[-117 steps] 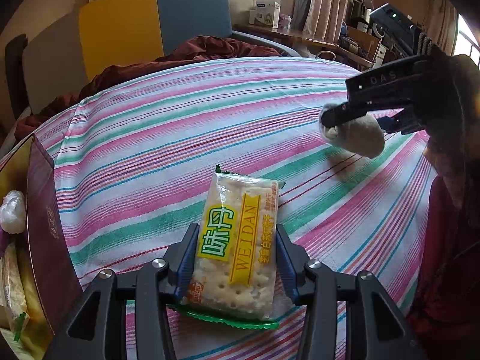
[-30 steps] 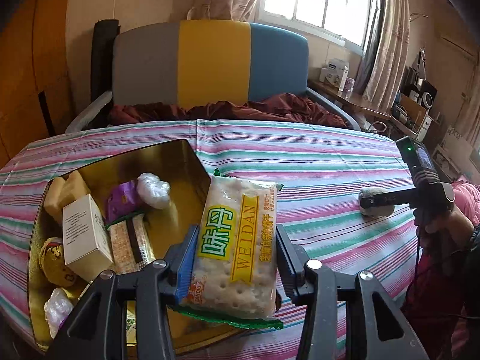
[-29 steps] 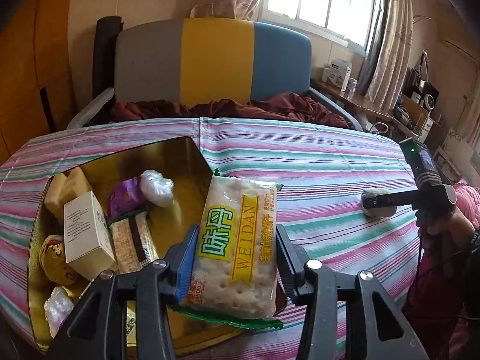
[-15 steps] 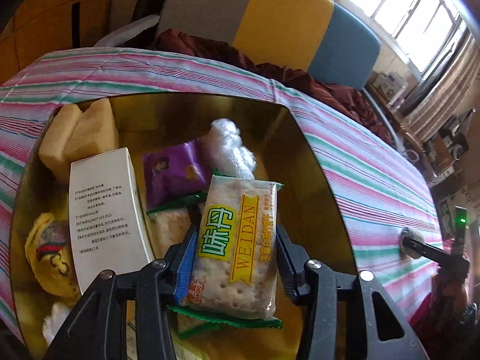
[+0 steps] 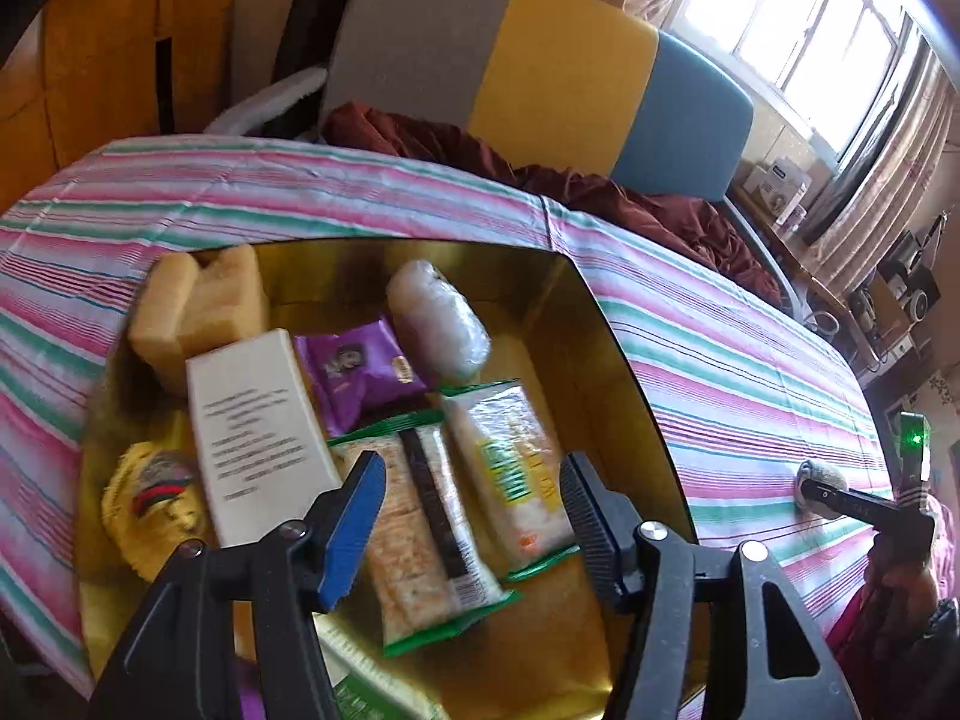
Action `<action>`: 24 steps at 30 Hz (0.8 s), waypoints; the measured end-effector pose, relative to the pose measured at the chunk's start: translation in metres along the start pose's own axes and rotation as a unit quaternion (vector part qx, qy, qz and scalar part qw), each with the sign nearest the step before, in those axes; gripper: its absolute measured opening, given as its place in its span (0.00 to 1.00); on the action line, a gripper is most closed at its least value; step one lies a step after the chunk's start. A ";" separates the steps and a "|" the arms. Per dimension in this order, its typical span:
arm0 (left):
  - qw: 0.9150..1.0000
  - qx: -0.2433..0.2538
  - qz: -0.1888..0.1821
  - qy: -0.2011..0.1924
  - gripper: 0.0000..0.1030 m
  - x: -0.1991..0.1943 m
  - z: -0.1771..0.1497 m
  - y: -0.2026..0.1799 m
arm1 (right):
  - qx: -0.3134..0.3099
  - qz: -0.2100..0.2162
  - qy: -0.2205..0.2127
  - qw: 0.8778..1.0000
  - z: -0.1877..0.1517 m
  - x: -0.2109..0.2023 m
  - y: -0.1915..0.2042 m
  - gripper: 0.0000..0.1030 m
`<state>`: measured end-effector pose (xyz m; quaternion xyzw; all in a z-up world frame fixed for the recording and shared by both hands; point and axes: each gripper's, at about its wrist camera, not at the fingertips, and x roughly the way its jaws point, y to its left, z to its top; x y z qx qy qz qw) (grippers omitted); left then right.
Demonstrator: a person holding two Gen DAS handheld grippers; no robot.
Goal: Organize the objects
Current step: 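Carry the white sock into the gold tray and open the right tool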
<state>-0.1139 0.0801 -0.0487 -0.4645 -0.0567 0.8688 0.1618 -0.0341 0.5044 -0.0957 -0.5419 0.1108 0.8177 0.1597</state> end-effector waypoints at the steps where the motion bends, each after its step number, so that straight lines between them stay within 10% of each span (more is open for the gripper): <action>1: 1.000 0.003 0.006 -0.006 0.59 -0.007 -0.003 0.000 | -0.003 -0.005 -0.003 1.000 0.000 -0.001 0.001 0.64; 9: 0.996 0.023 0.068 -0.062 0.59 -0.056 -0.028 0.011 | -0.036 0.059 -0.071 0.995 -0.011 -0.049 0.043 0.63; 17: 0.989 0.030 0.105 -0.103 0.59 -0.083 -0.036 0.020 | -0.154 0.182 -0.113 0.965 -0.045 -0.100 0.184 0.63; 24: 0.985 0.017 0.131 -0.108 0.59 -0.088 -0.038 0.029 | -0.253 0.203 -0.103 0.940 -0.079 -0.098 0.277 0.63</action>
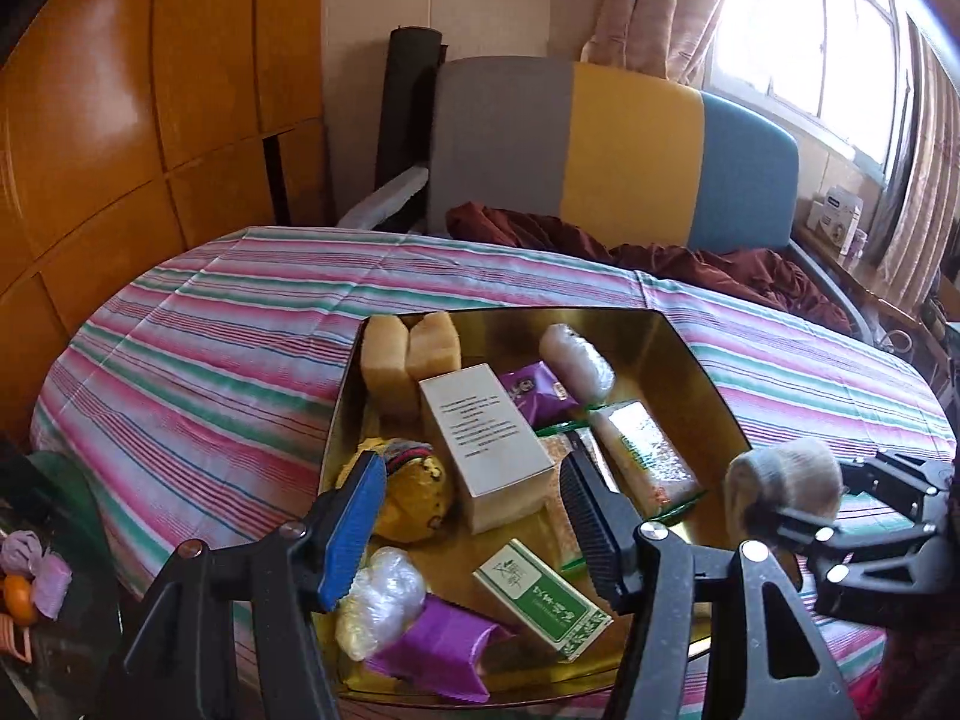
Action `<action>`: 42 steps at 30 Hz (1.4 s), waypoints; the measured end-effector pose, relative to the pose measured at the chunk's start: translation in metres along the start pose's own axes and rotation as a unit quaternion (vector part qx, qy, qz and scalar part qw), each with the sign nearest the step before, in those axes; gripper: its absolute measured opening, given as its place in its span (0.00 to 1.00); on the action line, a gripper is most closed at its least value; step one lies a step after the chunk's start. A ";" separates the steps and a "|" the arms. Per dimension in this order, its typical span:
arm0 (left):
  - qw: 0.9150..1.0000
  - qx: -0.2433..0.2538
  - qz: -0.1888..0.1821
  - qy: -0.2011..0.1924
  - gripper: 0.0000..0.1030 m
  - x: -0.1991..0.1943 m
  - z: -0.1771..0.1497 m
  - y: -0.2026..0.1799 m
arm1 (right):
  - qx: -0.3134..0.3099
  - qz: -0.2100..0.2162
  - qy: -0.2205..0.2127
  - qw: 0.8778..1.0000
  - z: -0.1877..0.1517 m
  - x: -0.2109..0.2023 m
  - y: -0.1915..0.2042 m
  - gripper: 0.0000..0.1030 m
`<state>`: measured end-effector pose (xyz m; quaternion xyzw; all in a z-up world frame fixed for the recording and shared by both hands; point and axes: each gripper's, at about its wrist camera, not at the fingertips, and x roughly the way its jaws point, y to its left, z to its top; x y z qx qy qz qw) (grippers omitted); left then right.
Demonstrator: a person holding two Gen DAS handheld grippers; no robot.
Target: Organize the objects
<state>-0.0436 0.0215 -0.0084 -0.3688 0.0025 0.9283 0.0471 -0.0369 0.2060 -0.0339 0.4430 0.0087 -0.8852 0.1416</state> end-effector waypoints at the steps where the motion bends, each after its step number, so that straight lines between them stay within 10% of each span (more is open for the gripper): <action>1: 1.000 -0.002 0.003 0.001 0.59 0.000 -0.001 0.002 | -0.007 0.000 0.007 1.000 -0.001 0.005 0.005 0.63; 12: 0.999 0.000 0.052 -0.007 0.60 0.001 -0.008 0.006 | -0.054 -0.027 0.039 0.997 -0.006 0.043 0.039 0.68; 18: 0.998 -0.015 0.062 -0.014 0.60 -0.003 -0.007 0.013 | -0.044 -0.020 0.037 0.998 -0.012 0.045 0.039 0.90; 42: 0.997 -0.030 0.045 -0.058 0.56 -0.032 -0.011 0.006 | 0.028 -0.042 -0.055 0.997 -0.023 -0.009 0.039 0.94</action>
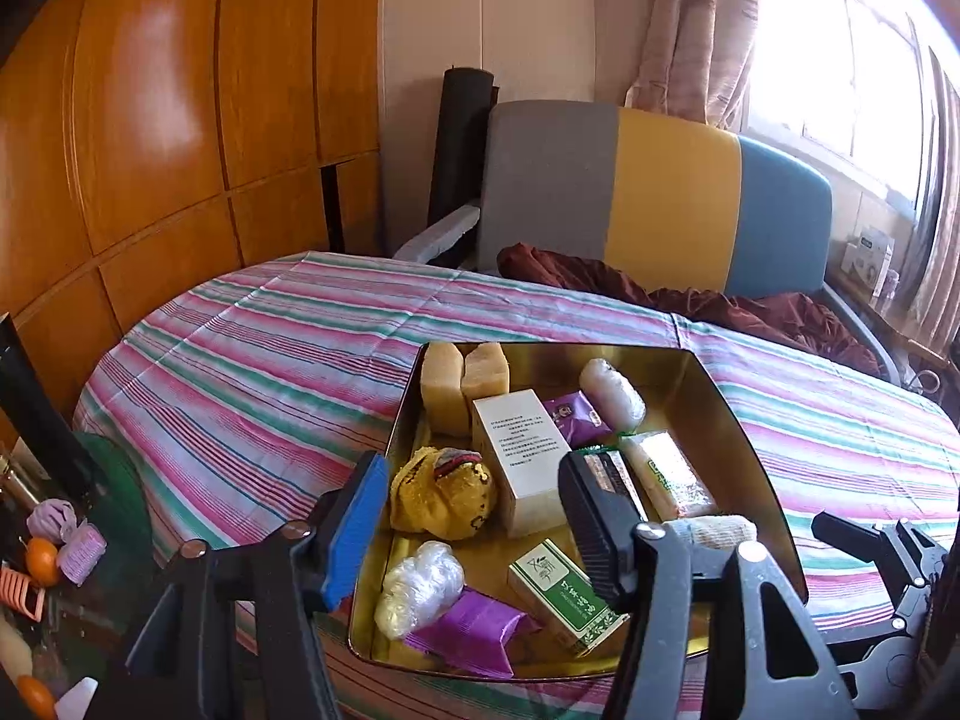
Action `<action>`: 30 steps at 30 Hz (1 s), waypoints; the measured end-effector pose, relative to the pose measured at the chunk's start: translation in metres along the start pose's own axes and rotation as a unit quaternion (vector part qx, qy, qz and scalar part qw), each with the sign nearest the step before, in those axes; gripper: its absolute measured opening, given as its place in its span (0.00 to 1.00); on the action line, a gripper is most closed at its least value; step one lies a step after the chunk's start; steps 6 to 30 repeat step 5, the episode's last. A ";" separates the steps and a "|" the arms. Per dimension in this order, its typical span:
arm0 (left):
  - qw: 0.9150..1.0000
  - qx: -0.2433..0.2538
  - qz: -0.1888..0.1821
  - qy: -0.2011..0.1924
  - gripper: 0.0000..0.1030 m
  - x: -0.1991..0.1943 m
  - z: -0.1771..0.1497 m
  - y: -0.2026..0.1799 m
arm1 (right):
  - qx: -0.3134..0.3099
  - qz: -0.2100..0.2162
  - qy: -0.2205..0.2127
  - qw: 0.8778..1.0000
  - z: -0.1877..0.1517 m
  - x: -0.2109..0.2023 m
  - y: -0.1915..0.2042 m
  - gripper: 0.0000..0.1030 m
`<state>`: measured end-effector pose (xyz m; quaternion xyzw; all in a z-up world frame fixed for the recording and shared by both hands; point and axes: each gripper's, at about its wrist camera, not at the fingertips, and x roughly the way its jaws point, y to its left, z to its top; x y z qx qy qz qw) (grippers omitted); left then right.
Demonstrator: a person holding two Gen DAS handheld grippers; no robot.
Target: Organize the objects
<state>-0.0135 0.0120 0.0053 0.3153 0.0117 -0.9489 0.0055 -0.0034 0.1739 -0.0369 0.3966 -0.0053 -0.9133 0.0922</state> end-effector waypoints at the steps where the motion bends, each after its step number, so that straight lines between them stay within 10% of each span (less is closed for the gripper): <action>1: 1.000 0.000 0.000 -0.002 0.56 -0.001 0.000 0.000 | 0.001 -0.001 0.000 1.000 0.000 0.000 0.000 0.94; 30: 1.000 0.003 -0.006 0.005 0.56 -0.001 0.001 0.001 | 0.001 -0.002 -0.002 1.000 -0.001 -0.001 0.000 0.94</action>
